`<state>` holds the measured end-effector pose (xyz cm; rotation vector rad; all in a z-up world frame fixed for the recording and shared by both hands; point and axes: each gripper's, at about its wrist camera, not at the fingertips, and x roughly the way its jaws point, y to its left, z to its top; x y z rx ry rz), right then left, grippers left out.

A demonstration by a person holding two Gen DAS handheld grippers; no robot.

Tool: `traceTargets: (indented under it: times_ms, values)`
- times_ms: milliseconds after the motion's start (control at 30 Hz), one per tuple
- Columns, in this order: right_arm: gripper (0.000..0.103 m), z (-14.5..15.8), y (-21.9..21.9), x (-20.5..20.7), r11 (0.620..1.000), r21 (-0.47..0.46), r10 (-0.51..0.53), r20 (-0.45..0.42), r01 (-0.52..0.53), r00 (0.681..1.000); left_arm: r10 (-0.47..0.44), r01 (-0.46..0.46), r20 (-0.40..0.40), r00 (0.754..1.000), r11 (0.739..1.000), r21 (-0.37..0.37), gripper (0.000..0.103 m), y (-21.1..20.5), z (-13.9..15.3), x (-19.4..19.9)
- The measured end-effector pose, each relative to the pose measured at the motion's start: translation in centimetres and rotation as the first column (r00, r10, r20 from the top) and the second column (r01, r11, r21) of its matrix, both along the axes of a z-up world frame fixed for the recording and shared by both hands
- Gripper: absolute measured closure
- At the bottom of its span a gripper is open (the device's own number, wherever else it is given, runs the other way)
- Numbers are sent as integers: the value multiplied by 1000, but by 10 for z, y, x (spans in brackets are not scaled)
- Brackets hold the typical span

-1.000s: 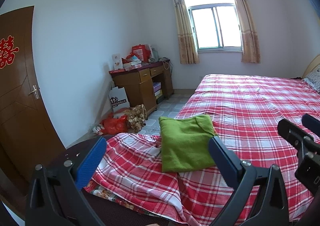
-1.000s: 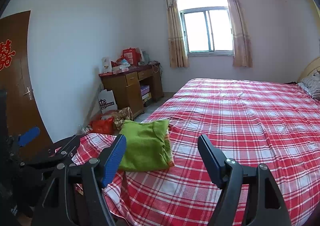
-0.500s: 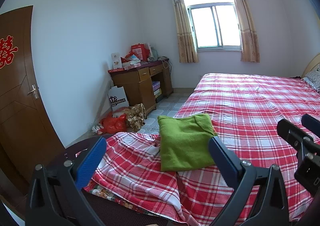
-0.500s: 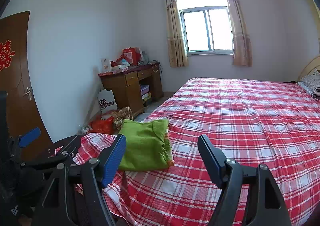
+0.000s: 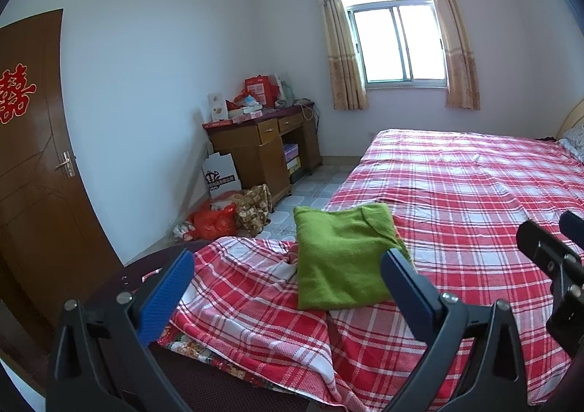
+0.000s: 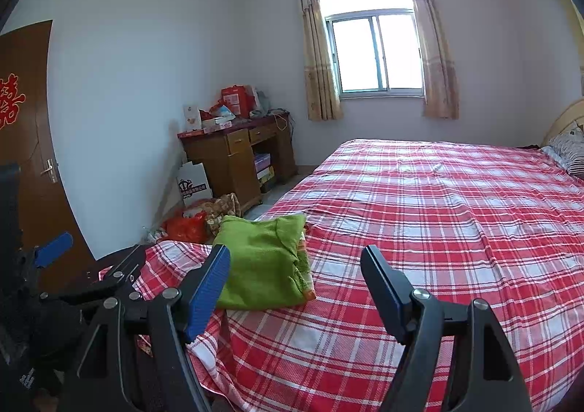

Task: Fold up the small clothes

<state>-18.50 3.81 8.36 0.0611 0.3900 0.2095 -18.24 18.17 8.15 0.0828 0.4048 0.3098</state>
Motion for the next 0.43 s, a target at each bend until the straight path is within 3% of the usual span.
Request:
traceTargets:
  times_ms: [133,267,433]
  values:
    - [28,-2,-2,0,1000,3,-2,-9,2,1000,-31,31,-17,999,999,-30,0,2,-3,3]
    - [28,-3,-3,1,1000,3,0,-16,0,1000,-18,18,-9,1000,1000,12,0,-2,-6,4]
    - [28,-5,-4,5,1000,9,1,-23,-1,1000,-31,31,-14,999,999,5,0,-2,-6,5]
